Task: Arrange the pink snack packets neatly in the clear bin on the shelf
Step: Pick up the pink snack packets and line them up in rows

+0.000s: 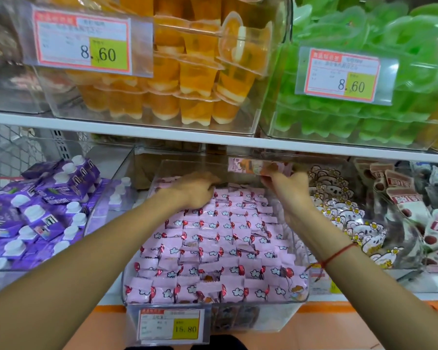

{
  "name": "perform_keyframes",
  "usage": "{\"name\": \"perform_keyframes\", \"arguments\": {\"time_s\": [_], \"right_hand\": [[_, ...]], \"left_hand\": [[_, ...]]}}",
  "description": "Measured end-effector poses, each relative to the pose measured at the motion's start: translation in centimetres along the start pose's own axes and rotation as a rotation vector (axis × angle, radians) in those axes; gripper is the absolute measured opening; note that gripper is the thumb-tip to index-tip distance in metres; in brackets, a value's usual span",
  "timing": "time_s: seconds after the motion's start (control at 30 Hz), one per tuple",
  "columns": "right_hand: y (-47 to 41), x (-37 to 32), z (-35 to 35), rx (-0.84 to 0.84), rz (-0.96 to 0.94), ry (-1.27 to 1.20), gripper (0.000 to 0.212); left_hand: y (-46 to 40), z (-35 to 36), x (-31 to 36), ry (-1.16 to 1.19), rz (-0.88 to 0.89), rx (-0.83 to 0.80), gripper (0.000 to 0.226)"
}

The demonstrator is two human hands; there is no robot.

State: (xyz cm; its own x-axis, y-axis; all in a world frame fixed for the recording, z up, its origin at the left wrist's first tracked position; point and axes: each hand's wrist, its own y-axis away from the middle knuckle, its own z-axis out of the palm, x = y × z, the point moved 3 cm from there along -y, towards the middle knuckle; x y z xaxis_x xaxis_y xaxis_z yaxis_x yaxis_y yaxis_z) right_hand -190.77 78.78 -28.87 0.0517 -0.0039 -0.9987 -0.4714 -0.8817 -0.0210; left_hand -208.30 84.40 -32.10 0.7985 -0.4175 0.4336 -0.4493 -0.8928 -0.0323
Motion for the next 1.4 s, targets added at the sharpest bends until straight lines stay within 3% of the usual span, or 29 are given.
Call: {"name": "perform_keyframes", "arguments": {"time_s": [0.13,0.23,0.37,0.5,0.6,0.7,0.9,1.0,1.1,1.23,1.4], "right_hand": [[-0.9,1.0,2.1,0.012,-0.056,0.177,0.028],[-1.6,0.3,3.4,-0.063,-0.297,0.387,0.029],[-2.8,-0.8,5.0,-0.233,-0.533,0.796,0.035],[-2.8,0.3,6.7,-0.366,-0.637,1.008,0.039],[-2.2,1.7,7.4,-0.377,-0.573,0.985,0.035],[-1.7,3.0,8.0,-0.402,-0.597,1.129,0.022],[-1.2,2.5,7.3,-0.594,-0.468,1.080,0.036],[-0.6,1.6,5.1,-0.386,-0.485,0.923,0.036],[0.8,2.3,4.0,-0.265,-0.546,1.031,0.019],[1.5,5.1,4.3,-0.429,-0.440,1.253,0.047],[1.3,5.9,4.3,-0.446,-0.426,1.294,0.048]], "left_hand": [[0.1,-0.1,-1.1,-0.224,0.021,0.043,0.034],[0.0,0.0,-2.1,-0.308,0.049,0.043,0.041],[-0.4,0.0,-2.8,-0.268,0.045,0.002,0.042],[-0.6,0.0,-3.2,-0.212,0.026,0.007,0.038],[-0.5,0.0,-3.5,-0.238,0.006,-0.021,0.038],[-0.3,0.0,-3.7,-0.304,0.013,-0.075,0.039],[-0.2,-0.7,-3.1,-0.249,0.011,-0.060,0.033],[-0.2,-1.0,-2.3,-0.240,0.058,0.037,0.037],[-0.6,-0.6,-0.6,-0.163,0.137,0.059,0.040],[-1.7,0.3,0.4,-0.248,0.127,-0.034,0.037],[-2.5,-0.4,0.8,-0.247,0.049,-0.033,0.033]]}}
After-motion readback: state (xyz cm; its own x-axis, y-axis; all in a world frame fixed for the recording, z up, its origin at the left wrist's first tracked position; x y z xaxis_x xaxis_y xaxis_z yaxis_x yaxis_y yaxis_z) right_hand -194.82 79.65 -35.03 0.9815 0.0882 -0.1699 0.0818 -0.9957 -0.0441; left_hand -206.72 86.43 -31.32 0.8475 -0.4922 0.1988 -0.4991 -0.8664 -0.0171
